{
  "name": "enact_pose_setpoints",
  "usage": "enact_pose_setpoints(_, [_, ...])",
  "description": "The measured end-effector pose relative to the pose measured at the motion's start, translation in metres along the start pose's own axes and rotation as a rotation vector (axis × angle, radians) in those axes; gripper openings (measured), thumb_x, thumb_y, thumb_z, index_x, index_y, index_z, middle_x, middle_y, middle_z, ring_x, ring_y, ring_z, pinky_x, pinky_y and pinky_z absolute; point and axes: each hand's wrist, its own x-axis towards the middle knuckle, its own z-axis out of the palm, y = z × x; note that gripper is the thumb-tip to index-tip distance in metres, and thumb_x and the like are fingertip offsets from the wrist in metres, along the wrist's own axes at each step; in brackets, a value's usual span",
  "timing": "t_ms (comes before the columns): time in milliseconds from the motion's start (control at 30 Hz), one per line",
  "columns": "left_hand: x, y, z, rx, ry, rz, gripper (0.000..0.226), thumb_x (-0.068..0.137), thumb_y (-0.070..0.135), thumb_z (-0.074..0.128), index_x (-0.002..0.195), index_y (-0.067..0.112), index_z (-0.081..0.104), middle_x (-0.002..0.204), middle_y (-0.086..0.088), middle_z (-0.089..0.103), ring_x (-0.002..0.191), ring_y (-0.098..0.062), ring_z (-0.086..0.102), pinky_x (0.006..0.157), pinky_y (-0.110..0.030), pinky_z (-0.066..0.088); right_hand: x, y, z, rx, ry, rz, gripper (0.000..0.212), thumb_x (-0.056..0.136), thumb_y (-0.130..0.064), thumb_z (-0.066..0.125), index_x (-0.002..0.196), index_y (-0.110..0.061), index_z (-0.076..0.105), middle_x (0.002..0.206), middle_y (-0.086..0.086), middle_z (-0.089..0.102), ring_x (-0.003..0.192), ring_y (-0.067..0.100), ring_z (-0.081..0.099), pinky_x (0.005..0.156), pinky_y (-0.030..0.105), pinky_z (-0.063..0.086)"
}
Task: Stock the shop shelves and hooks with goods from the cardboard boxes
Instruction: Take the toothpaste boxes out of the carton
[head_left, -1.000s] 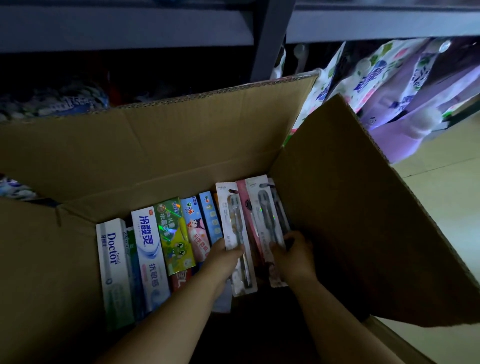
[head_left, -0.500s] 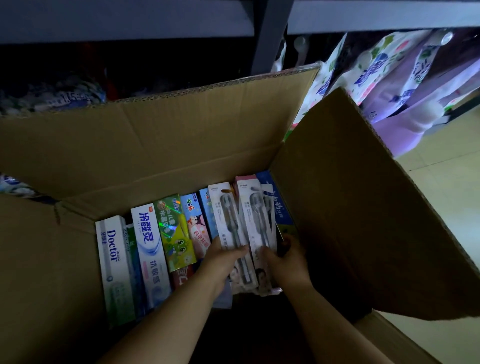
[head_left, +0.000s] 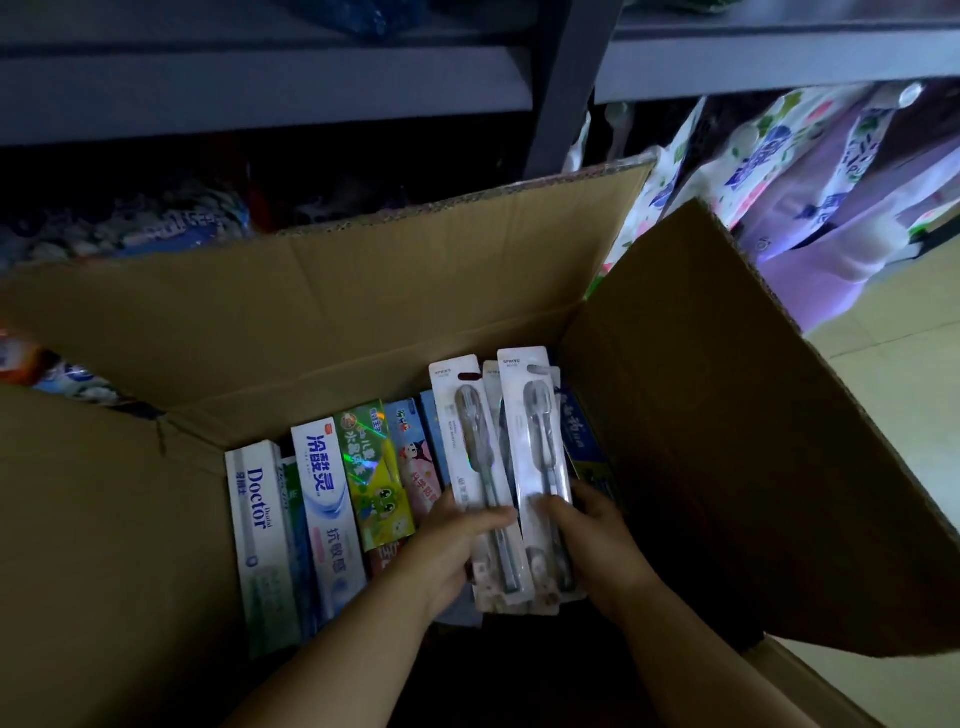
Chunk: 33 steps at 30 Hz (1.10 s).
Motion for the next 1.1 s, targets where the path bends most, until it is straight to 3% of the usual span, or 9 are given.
enact_pose_setpoints(67, [-0.017, 0.011, 0.0, 0.028, 0.002, 0.022, 0.071, 0.063, 0.012, 0.085, 0.127, 0.019, 0.054, 0.116, -0.007, 0.068, 0.109, -0.026, 0.062, 0.101, -0.047, 0.045, -0.014, -0.011, 0.008, -0.043, -0.037, -0.025, 0.022, 0.091, -0.013, 0.06, 0.111, -0.022, 0.064, 0.099, 0.008, 0.074, 0.085, 0.022, 0.072, 0.067, 0.032, 0.057])
enact_pose_setpoints(167, [-0.059, 0.03, 0.003, 0.033, 0.05, 0.046, 0.056, 0.075, -0.003, 0.072, 0.125, 0.018, 0.056, 0.109, -0.007, 0.071, 0.101, -0.024, 0.066, 0.093, -0.039, 0.051, -0.048, -0.033, 0.018, -0.092, -0.071, -0.036, 0.027, 0.091, -0.018, 0.059, 0.117, -0.026, 0.061, 0.107, 0.006, 0.072, 0.094, 0.023, 0.07, 0.084, 0.044, 0.057])
enact_pose_setpoints(333, [-0.178, 0.081, 0.013, 0.016, 0.136, 0.054, 0.045, 0.077, -0.006, 0.069, 0.113, 0.02, 0.061, 0.097, -0.003, 0.075, 0.093, -0.021, 0.07, 0.085, -0.038, 0.054, -0.149, -0.098, 0.045, -0.128, -0.136, -0.007, 0.018, 0.096, -0.016, 0.053, 0.11, -0.024, 0.061, 0.1, 0.005, 0.072, 0.082, 0.017, 0.073, 0.065, 0.032, 0.058])
enact_pose_setpoints(500, [-0.308, 0.14, 0.018, -0.021, 0.221, 0.035, 0.042, 0.077, -0.002, 0.073, 0.115, 0.011, 0.062, 0.083, -0.002, 0.076, 0.079, -0.018, 0.072, 0.072, -0.033, 0.055, -0.257, -0.17, 0.075, -0.213, -0.129, -0.044, 0.015, 0.092, -0.022, 0.06, 0.104, -0.03, 0.065, 0.1, 0.0, 0.073, 0.094, 0.021, 0.07, 0.086, 0.046, 0.056])
enact_pose_setpoints(633, [-0.403, 0.187, 0.021, -0.032, 0.337, -0.023, 0.106, 0.043, 0.032, 0.096, 0.134, 0.008, 0.047, 0.12, -0.012, 0.063, 0.102, -0.027, 0.064, 0.077, -0.035, 0.053, -0.337, -0.234, 0.087, -0.313, -0.137, -0.13, 0.023, 0.09, -0.021, 0.062, 0.111, -0.031, 0.066, 0.099, -0.005, 0.073, 0.095, 0.016, 0.068, 0.09, 0.042, 0.054])
enact_pose_setpoints(833, [-0.543, 0.269, 0.041, -0.14, 0.394, 0.092, 0.099, 0.069, 0.012, 0.084, 0.148, 0.008, 0.025, 0.149, -0.011, 0.037, 0.131, -0.03, 0.042, 0.104, -0.038, 0.036, -0.444, -0.341, 0.095, -0.405, -0.228, -0.285, 0.021, 0.088, -0.01, 0.065, 0.098, -0.028, 0.065, 0.087, 0.003, 0.068, 0.075, 0.008, 0.062, 0.07, 0.02, 0.046])
enact_pose_setpoints(933, [-0.59, 0.298, 0.049, -0.091, 0.343, 0.175, 0.113, 0.041, 0.023, 0.096, 0.138, 0.007, 0.041, 0.125, -0.01, 0.058, 0.111, -0.027, 0.056, 0.097, -0.038, 0.044, -0.487, -0.384, 0.097, -0.391, -0.264, -0.365, 0.021, 0.087, -0.009, 0.067, 0.095, -0.028, 0.066, 0.078, -0.002, 0.071, 0.074, 0.01, 0.064, 0.065, 0.017, 0.047])
enact_pose_setpoints(1033, [-0.629, 0.322, 0.063, -0.063, 0.315, 0.299, 0.061, 0.063, -0.005, 0.083, 0.117, 0.004, 0.057, 0.099, -0.013, 0.069, 0.095, -0.028, 0.061, 0.086, -0.035, 0.046, -0.518, -0.417, 0.095, -0.368, -0.303, -0.426, 0.017, 0.087, -0.009, 0.067, 0.097, -0.022, 0.066, 0.082, 0.002, 0.073, 0.077, 0.017, 0.066, 0.064, 0.019, 0.052])
enact_pose_setpoints(1100, [-0.649, 0.332, 0.072, -0.039, 0.308, 0.37, 0.054, 0.062, -0.013, 0.078, 0.112, 0.0, 0.061, 0.099, -0.019, 0.071, 0.095, -0.032, 0.064, 0.085, -0.038, 0.048, -0.535, -0.436, 0.091, -0.377, -0.361, -0.455, 0.019, 0.088, -0.013, 0.067, 0.105, -0.022, 0.065, 0.088, 0.0, 0.074, 0.083, 0.018, 0.069, 0.073, 0.026, 0.054])
